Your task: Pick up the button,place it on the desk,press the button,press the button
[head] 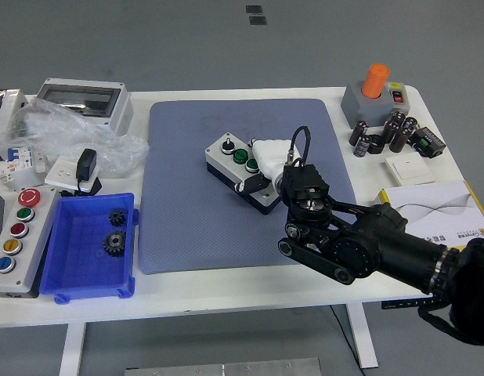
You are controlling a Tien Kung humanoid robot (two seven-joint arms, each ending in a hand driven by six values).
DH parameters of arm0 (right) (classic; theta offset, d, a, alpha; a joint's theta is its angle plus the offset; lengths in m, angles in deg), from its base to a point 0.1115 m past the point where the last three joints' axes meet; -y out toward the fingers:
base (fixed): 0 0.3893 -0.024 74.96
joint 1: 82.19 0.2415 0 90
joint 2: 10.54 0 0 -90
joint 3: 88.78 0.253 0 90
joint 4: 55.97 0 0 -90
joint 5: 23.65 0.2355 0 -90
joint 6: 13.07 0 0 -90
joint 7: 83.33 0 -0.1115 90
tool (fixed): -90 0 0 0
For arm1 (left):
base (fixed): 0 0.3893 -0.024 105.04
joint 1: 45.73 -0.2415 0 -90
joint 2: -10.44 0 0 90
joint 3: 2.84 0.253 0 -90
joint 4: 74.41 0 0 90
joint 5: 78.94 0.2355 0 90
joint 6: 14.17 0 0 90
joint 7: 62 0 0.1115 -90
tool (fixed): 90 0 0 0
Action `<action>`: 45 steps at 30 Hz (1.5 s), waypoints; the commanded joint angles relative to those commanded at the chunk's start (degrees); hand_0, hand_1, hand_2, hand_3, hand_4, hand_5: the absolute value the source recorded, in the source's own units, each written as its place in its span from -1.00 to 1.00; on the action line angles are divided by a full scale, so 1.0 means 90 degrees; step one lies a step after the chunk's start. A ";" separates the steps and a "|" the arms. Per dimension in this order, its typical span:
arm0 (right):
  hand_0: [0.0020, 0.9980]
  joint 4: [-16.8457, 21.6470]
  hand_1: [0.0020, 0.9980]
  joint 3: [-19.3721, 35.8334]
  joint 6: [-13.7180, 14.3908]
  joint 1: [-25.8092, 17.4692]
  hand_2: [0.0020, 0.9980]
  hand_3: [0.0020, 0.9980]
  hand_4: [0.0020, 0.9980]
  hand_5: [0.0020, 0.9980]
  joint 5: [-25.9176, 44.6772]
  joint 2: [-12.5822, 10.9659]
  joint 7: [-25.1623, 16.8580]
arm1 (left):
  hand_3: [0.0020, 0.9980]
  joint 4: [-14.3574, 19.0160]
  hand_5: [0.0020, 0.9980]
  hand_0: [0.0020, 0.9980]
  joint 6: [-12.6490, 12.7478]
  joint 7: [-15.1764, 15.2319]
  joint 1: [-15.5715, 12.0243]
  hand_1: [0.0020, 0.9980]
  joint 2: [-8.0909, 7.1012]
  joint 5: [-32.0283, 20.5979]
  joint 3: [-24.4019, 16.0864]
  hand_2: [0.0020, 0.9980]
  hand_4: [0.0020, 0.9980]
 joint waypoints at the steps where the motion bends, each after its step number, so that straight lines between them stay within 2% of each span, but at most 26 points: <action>1: -0.70 0.0002 -0.18 -0.0008 0.0005 0.0000 -0.09 0.04 0.57 -0.31 -0.0008 0.0001 0.0000 | 0.23 0.0001 -0.13 0.21 0.0001 0.0002 0.0002 0.25 0.0000 0.0006 -0.0007 0.19 0.20; 6: -0.70 0.0014 -0.18 -0.0054 0.0049 -0.0004 -0.09 0.04 0.57 -0.31 -0.0068 0.0008 0.0000 | 0.23 0.0001 -0.13 0.21 0.0009 0.0015 0.0009 0.25 -0.0002 0.0011 -0.0012 0.19 0.20; 7: -0.70 0.0015 -0.21 -0.0066 0.0060 -0.0007 -0.15 -0.03 0.48 -0.34 -0.0075 0.0008 0.0000 | 0.23 0.0001 -0.13 0.21 0.0011 0.0018 0.0009 0.25 -0.0003 0.0011 -0.0013 0.20 0.20; 11: -0.70 0.0027 -0.21 -0.0133 0.0141 -0.0025 -0.15 -0.03 0.48 -0.34 -0.0098 0.0002 0.0000 | 0.23 0.0002 -0.13 0.21 0.0019 0.0032 0.0004 0.25 -0.0002 0.0020 -0.0028 0.20 0.20; 12: -0.67 0.0034 -0.21 -0.0148 0.0164 -0.0030 -0.23 -0.14 0.39 -0.41 -0.0106 0.0000 0.0000 | 0.23 0.0002 -0.13 0.21 0.0021 0.0035 0.0002 0.25 -0.0001 0.0019 -0.0029 0.20 0.20; 17: -0.67 0.0141 -0.21 -0.0257 0.0320 -0.0038 -0.23 -0.14 0.39 -0.41 -0.0081 -0.0078 0.0000 | 0.23 0.0003 -0.13 0.21 0.0026 0.0045 -0.0012 0.25 0.0009 0.0012 -0.0037 0.20 0.20; 18: -0.60 0.0188 -0.19 -0.0289 0.0360 -0.0033 -0.27 -0.25 0.39 -0.83 -0.0051 -0.0116 0.0000 | 0.24 0.0003 -0.11 0.21 0.0026 0.0046 -0.0015 0.25 0.0010 0.0010 -0.0039 0.20 0.21; 22: -0.60 0.0421 -0.19 -0.0443 0.0548 0.0026 -0.27 -0.25 0.39 -0.83 0.0073 -0.0300 -0.0053 | 0.24 0.0002 -0.11 0.21 0.0028 0.0048 -0.0024 0.25 0.0012 0.0001 -0.0038 0.20 0.21; 24: -0.60 0.0523 -0.19 -0.0511 0.0643 0.0069 -0.27 -0.25 0.39 -0.83 0.0089 -0.0388 -0.0165 | 0.24 0.0003 -0.11 0.21 0.0028 0.0048 -0.0025 0.25 0.0010 -0.0001 -0.0038 0.20 0.21; 25: -0.57 0.0591 -0.19 -0.0567 0.0705 0.0107 -0.29 -0.31 0.16 -0.92 0.0120 -0.0455 -0.0272 | 0.24 0.0003 -0.10 0.21 0.0028 0.0049 -0.0026 0.25 0.0009 -0.0002 -0.0040 0.20 0.20; 29: -0.57 0.0790 -0.19 -0.0869 0.0883 0.0257 -0.29 -0.31 0.16 -0.92 0.0261 -0.0683 -0.0745 | 0.24 0.0002 -0.10 0.21 0.0027 0.0052 -0.0025 0.25 0.0003 0.0001 -0.0059 0.20 0.20; 30: -0.28 0.0830 -0.14 -0.0963 0.0913 0.0291 -0.28 -0.33 0.11 -0.99 0.0290 -0.0728 -0.0859 | 0.24 0.0002 -0.07 0.21 0.0026 0.0052 -0.0024 0.25 0.0002 0.0002 -0.0061 0.20 0.20; 36: -0.28 0.0963 -0.14 -0.1617 0.1175 0.0452 -0.28 -0.33 0.11 -0.99 0.0447 -0.0929 -0.1615 | 0.24 -0.0001 -0.07 0.21 0.0020 0.0050 -0.0023 0.25 -0.0001 -0.0005 -0.0059 0.20 0.20; 37: -0.13 0.0967 -0.12 -0.1705 0.1223 0.0464 -0.27 -0.35 0.14 -0.99 0.0473 -0.0955 -0.1741 | 0.24 -0.0002 -0.06 0.21 0.0019 0.0050 -0.0024 0.25 -0.0001 -0.0007 -0.0056 0.20 0.20; 38: -0.13 0.0970 -0.12 -0.1775 0.1262 0.0473 -0.27 -0.35 0.14 -0.99 0.0497 -0.0980 -0.1851 | 0.24 -0.0003 -0.06 0.21 0.0019 0.0049 -0.0025 0.25 0.0000 -0.0011 -0.0051 0.20 0.20; 45: -0.08 0.0984 -0.10 -0.1969 0.1377 0.0524 -0.27 -0.34 0.14 -1.00 0.0435 -0.1198 -0.2328 | 0.23 -0.0008 -0.05 0.21 0.0021 0.0052 -0.0043 0.25 -0.0004 -0.0055 0.0006 0.20 0.19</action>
